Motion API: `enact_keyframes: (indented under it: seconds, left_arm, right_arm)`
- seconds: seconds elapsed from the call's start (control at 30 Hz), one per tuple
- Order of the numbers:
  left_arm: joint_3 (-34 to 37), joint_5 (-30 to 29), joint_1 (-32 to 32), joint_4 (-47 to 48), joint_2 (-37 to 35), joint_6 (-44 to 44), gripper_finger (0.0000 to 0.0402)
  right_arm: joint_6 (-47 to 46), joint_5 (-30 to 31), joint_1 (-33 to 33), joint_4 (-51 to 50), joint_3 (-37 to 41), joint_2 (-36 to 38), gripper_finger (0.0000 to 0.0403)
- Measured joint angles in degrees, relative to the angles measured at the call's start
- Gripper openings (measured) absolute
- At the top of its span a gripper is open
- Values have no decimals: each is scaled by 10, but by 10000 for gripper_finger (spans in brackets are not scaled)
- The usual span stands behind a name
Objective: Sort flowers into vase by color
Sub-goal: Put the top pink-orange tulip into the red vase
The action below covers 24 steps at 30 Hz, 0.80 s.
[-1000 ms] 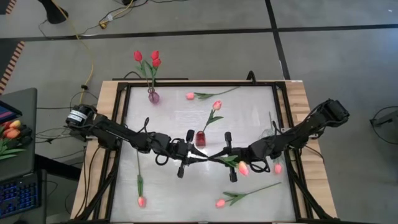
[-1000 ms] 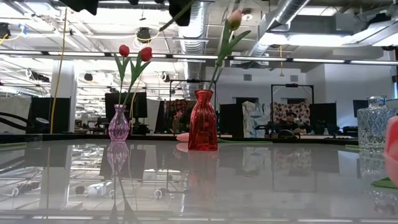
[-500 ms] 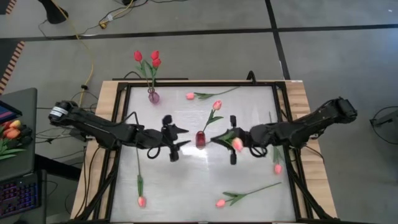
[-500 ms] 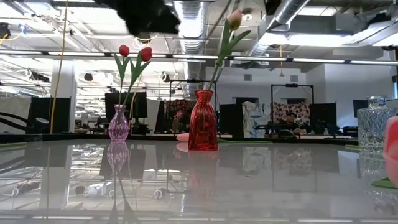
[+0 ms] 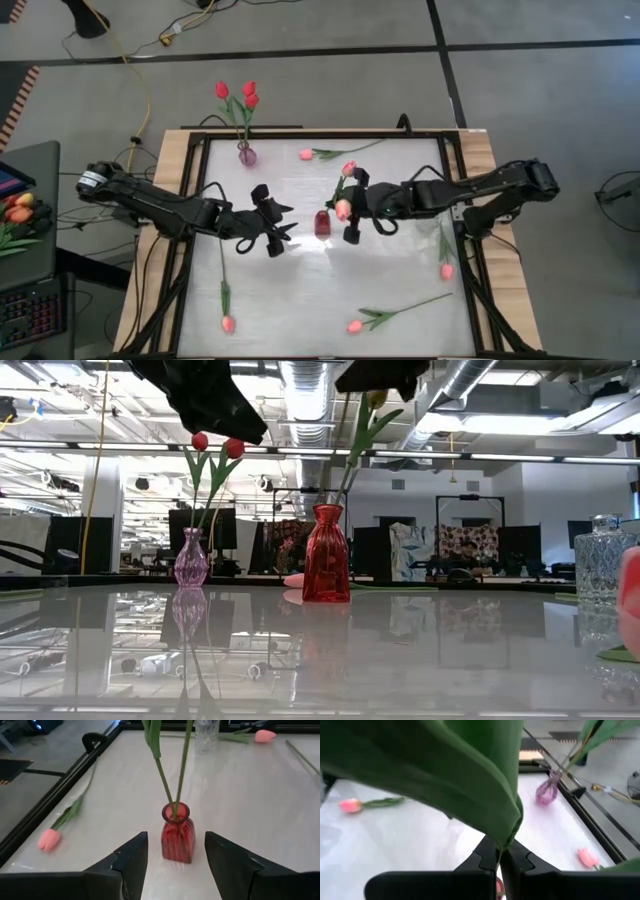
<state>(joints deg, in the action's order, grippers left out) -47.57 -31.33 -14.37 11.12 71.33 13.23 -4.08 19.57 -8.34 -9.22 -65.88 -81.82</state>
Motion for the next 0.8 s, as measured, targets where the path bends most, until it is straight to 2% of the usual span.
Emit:
enact_keyframes:
  seconds: [0.3, 0.8]
  left_arm:
    - [0, -2, 0, 9, 0, -5, 185]
    - [0, -10, 0, 12, 0, -10, 185]
  right_arm:
    - [0, -3, 18, -5, -3, -16, 35]
    - [11, -3, 8, -12, -3, 3, 34]
